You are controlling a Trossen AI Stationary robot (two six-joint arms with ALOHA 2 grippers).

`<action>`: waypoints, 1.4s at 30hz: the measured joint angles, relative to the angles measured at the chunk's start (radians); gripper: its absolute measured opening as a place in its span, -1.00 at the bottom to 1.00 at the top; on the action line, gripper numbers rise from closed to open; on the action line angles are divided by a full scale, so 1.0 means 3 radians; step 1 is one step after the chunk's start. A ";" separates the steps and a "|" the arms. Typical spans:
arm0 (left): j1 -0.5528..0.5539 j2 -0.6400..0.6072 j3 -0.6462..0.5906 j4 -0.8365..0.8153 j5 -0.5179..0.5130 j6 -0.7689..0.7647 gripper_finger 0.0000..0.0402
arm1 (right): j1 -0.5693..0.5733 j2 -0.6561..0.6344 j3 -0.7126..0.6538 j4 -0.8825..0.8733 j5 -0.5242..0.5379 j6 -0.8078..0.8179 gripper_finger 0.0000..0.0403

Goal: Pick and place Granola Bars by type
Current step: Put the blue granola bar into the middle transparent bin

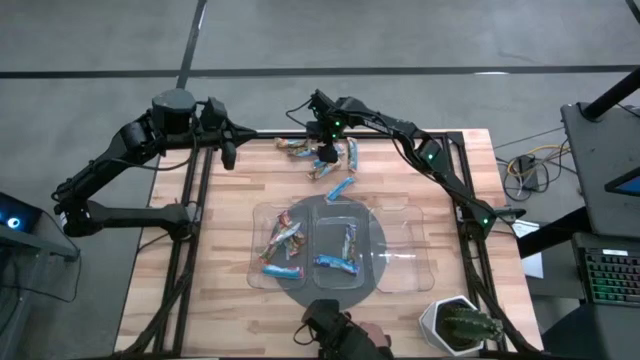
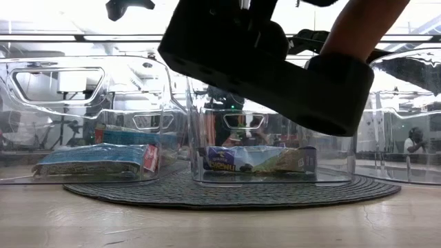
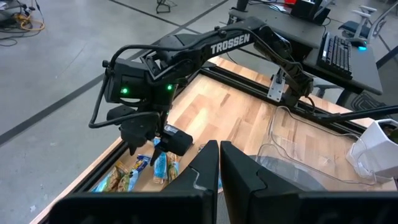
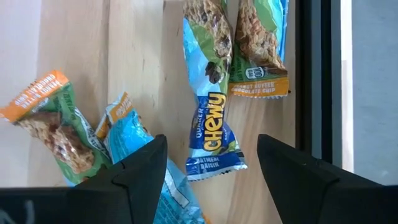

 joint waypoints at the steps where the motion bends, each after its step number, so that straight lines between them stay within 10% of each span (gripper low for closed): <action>1: 0.0000 0.0000 0.0000 0.0000 0.0000 0.0000 -1.00 | 0.0002 0.0000 0.0000 0.0001 0.0002 0.0001 0.18; 28: -0.0001 -0.0020 0.0000 -0.0003 0.0000 0.0004 -1.00 | 0.0082 -0.0410 0.0044 -0.0015 -0.0154 0.0523 0.18; 42: -0.0001 -0.0029 0.0000 -0.0003 0.0000 0.0008 -1.00 | 0.0113 -0.0877 0.0053 0.1575 -0.0437 0.1810 0.18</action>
